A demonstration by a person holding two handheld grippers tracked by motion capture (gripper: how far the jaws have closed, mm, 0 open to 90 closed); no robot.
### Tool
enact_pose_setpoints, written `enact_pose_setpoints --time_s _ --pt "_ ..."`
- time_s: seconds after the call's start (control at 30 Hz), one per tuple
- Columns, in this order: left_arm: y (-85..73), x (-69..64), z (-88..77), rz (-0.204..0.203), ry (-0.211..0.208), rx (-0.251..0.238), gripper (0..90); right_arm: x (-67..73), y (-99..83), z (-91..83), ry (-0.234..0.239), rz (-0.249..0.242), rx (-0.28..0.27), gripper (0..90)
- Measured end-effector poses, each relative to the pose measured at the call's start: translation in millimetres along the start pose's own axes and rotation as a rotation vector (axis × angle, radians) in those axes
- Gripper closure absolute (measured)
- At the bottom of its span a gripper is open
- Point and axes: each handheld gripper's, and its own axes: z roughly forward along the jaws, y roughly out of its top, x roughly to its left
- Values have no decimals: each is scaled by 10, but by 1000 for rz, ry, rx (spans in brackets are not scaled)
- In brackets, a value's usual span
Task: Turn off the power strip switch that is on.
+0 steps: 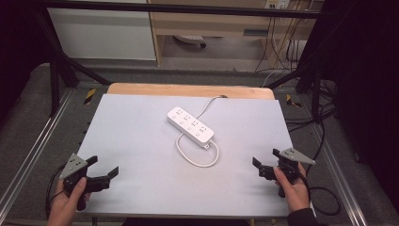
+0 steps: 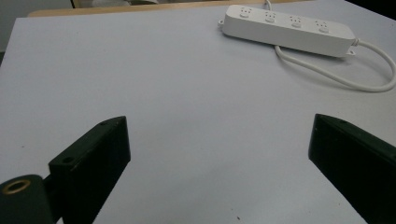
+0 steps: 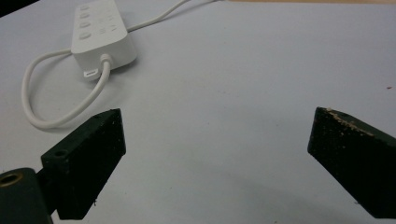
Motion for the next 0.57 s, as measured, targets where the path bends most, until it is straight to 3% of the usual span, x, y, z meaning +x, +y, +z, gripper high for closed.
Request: enact_pose_setpoints --time_s 0.33,0.57 --pt "4 -2 -6 5 -1 -2 53 108 -84 106 35 -30 52 33" --pt "8 -1 -7 5 -1 -7 53 150 -104 183 26 -67 82 34"
